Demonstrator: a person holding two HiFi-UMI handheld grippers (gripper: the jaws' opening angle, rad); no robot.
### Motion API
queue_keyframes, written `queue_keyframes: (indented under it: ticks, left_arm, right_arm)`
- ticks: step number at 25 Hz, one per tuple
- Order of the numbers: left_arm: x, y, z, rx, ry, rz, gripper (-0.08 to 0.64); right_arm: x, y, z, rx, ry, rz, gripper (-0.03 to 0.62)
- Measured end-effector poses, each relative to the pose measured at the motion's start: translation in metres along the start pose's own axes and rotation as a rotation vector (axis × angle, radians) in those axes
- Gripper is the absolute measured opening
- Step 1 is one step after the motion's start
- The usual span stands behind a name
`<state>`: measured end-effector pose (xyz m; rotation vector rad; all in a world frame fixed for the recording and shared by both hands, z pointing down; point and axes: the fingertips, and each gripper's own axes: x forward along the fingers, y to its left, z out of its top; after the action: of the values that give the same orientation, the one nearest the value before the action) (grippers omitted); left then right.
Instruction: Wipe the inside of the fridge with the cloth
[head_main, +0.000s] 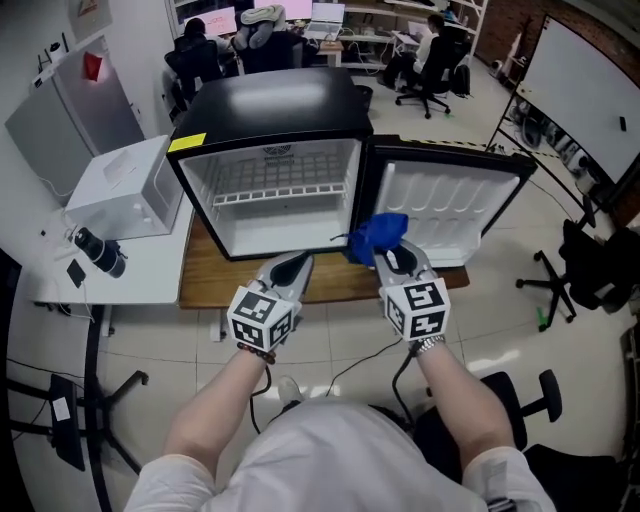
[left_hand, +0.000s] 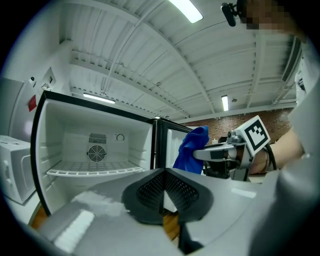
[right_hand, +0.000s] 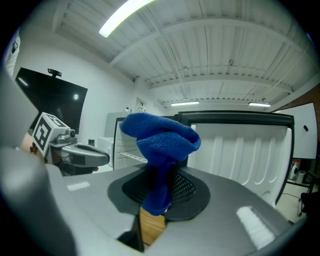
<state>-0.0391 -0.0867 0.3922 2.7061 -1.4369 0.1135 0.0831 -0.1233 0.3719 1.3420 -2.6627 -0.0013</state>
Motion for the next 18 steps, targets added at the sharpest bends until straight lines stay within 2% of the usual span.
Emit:
queue_keyframes:
  ticks: [5,11,18]
  left_arm:
    - [0.03,-0.026,0.008,0.024,0.002,-0.054,0.003]
    - [0.063,-0.046,0.011,0.046,0.024,-0.064,0.003]
    - [0.092,-0.048,0.0,0.052,0.077,-0.106,0.024]
  right_arm:
    - [-0.018,-0.032,0.007,-0.01,-0.01,-0.057,0.077]
    - [-0.028,-0.054,0.009,-0.018,-0.01,-0.094,0.077]
    - [-0.014,-0.068,0.016,-0.011,-0.016,-0.15,0.077]
